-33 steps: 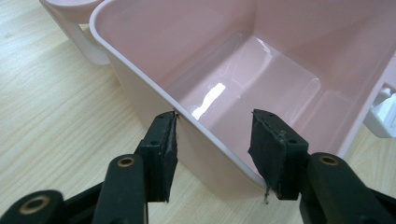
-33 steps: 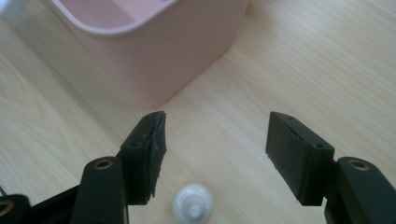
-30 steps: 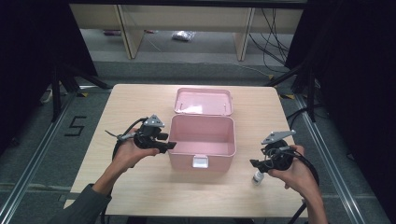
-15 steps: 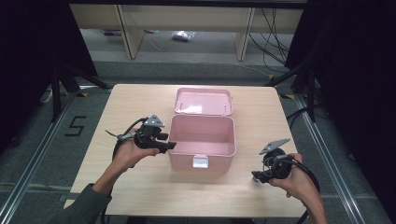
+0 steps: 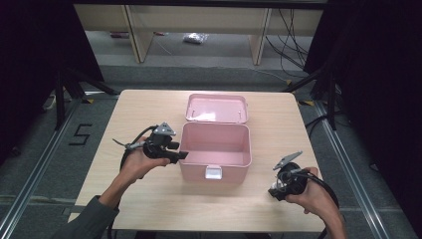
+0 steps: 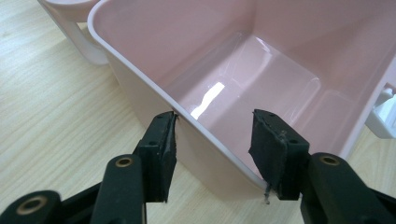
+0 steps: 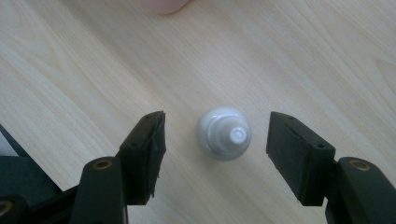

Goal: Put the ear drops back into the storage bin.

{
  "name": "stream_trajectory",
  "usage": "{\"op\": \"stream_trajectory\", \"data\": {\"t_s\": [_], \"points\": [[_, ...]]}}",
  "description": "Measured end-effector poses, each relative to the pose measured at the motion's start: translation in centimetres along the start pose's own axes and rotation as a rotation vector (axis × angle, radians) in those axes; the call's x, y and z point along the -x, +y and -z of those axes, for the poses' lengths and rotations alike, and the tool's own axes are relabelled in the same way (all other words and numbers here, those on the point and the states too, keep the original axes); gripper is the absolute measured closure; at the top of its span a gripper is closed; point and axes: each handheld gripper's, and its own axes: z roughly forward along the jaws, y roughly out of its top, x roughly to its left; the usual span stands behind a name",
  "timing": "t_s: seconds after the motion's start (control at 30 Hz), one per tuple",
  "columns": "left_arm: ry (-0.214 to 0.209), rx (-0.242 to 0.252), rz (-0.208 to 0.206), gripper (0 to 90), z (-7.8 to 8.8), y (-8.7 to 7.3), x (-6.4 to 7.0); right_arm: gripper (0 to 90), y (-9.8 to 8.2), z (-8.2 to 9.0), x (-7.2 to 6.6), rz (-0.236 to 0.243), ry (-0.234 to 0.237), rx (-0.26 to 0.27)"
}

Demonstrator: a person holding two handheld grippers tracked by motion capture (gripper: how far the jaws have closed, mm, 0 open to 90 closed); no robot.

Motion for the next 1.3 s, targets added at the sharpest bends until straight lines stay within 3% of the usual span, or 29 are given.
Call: {"op": "stream_trajectory", "data": {"t_s": [0.23,0.27,0.3,0.37,0.4,0.43,0.57,0.67,0.7,0.8,0.93,1.3], "points": [[0.019,0.0,0.002,49.6,-0.1,-0.1,0.3,41.4,0.1,-0.3,-0.4,0.016,-0.004,-0.038],[0.019,0.006,0.007,49.5,-0.2,-0.1,0.3,41.9,0.2,-0.4,-0.3,0.024,-0.013,-0.046],[0.013,-0.01,0.049,49.3,-0.1,-0.1,0.5,42.1,0.2,-0.4,-0.3,0.017,-0.014,-0.051],[0.013,-0.01,0.043,49.1,-0.1,-0.1,0.4,42.4,0.2,-0.4,-0.2,0.02,-0.018,-0.058],[0.014,0.004,0.01,49.1,-0.2,-0.1,0.2,42.7,0.1,-0.5,-0.2,0.025,-0.017,-0.057],[0.015,0.007,0.004,49.1,-0.2,-0.1,0.2,43.1,0.1,-0.6,-0.2,0.021,-0.016,-0.056],[0.014,0.007,0.005,49.0,-0.2,-0.1,0.2,44.5,0.2,-0.8,0.0,0.04,-0.038,-0.063],[0.014,0.005,0.008,48.9,-0.2,-0.1,0.2,45.8,0.2,-1.0,0.1,0.041,-0.027,-0.06],[0.015,-0.008,0.042,48.9,-0.2,-0.1,0.4,46.1,0.3,-1.1,0.1,0.04,-0.025,-0.063],[0.013,0.006,0.004,48.9,-0.3,-0.1,0.2,49.2,0.5,-1.5,0.0,0.044,-0.015,-0.076],[0.014,0.009,0.007,48.8,-0.3,-0.1,0.2,53.5,0.7,-1.8,0.2,0.074,-0.011,-0.078],[0.013,0.008,0.004,48.6,-0.3,-0.1,0.2,58.6,0.8,-2.1,0.2,0.078,-0.002,-0.096]]}}
